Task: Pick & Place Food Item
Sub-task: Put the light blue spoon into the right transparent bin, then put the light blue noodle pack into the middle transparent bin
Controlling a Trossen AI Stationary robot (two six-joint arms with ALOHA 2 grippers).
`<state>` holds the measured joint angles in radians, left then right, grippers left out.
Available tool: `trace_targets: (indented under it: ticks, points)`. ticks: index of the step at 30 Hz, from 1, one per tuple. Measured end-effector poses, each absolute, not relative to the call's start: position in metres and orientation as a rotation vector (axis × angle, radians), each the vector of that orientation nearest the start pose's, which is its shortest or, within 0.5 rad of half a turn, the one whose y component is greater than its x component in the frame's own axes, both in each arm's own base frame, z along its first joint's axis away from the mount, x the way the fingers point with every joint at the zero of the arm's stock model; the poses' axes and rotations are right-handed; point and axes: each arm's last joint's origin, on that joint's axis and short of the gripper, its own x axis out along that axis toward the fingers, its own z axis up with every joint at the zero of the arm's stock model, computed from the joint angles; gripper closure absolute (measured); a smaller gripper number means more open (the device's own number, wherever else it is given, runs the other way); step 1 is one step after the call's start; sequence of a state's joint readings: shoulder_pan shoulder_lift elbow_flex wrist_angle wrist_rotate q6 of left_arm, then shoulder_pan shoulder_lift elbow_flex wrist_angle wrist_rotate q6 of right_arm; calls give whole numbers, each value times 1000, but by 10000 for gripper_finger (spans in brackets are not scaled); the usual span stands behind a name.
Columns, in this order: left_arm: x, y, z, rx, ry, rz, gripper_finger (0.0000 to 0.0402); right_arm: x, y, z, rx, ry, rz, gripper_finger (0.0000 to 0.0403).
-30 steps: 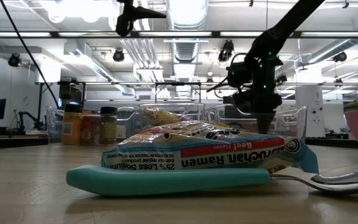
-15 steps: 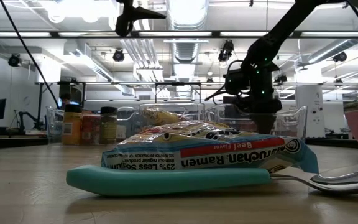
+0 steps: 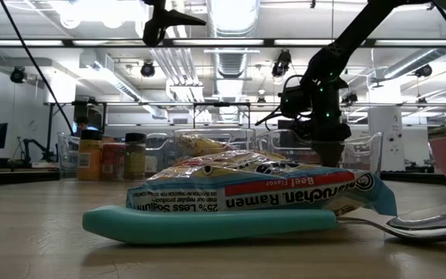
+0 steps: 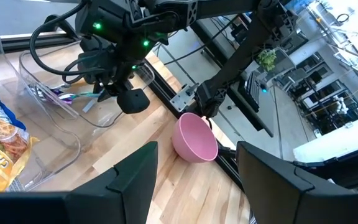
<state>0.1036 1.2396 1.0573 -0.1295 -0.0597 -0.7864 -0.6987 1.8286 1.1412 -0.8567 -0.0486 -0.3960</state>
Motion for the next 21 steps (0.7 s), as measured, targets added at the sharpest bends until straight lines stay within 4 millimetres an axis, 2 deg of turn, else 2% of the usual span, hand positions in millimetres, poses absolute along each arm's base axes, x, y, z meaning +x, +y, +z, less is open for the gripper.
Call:
trace_targets:
  ticks: [5,21]
  points:
    - [276,30,338,-787,232,277,178,244,-203,153,260,1510,-215,271]
    - [276,30,338,-787,235,278,178,243,-203,157,314,1490,-278,162]
